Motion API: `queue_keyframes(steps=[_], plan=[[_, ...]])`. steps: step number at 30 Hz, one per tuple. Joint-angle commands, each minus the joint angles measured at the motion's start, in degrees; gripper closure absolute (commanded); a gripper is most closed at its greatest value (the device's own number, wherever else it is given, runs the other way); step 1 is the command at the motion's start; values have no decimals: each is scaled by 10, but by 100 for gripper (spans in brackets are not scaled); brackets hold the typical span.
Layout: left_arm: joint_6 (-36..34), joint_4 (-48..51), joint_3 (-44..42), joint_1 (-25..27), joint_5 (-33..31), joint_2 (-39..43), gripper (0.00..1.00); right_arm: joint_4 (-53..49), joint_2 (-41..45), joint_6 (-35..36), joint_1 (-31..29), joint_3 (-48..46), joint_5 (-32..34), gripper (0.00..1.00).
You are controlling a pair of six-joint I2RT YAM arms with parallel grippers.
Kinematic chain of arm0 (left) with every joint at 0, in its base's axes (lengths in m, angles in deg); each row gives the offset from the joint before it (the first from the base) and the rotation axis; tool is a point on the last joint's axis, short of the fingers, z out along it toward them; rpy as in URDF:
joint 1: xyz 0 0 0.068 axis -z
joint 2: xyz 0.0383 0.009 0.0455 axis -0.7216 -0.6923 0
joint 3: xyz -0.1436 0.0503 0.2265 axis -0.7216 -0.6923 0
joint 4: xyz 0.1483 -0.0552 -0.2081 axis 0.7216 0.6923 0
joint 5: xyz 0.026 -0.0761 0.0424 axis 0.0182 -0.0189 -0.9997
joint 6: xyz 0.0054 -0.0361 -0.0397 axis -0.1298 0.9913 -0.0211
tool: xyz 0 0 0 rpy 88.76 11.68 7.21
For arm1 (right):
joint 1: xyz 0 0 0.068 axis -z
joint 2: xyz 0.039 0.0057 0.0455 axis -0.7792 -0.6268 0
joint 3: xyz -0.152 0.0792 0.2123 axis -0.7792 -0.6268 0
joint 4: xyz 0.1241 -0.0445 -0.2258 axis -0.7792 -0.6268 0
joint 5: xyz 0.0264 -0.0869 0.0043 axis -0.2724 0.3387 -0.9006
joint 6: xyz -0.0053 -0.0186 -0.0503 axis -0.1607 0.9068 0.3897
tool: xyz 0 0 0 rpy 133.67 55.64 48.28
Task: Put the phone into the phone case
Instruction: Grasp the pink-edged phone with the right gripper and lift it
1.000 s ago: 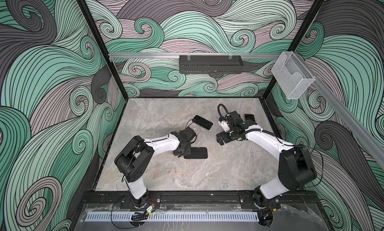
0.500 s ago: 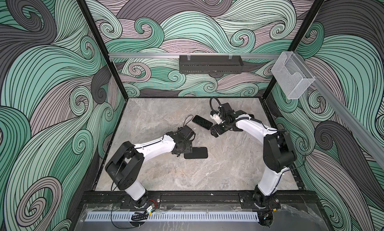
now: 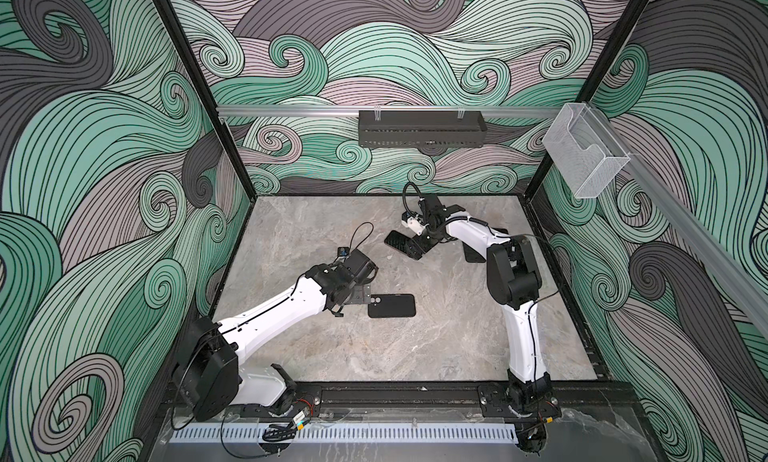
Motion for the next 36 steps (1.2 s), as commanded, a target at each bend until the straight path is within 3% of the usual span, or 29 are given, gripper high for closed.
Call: queue_keyframes(steps=[1,7,18,30,36], plan=[[-16,47,-6,-2,-36,35,1,-41,-32,24,-5,47,-20,1],[-18,42,-37,-2,-44,91,1,-92,-92,20,-10,126,-32,1],[-30,39,-72,-4,-77,175,1,-160,-172,23,-36,242,22,2],[-31,50,-76,-5,-85,190,1,-190,-202,27,-40,273,66,22],[-40,37,-81,-6,-65,191,1,-191,-198,20,-41,272,61,38]])
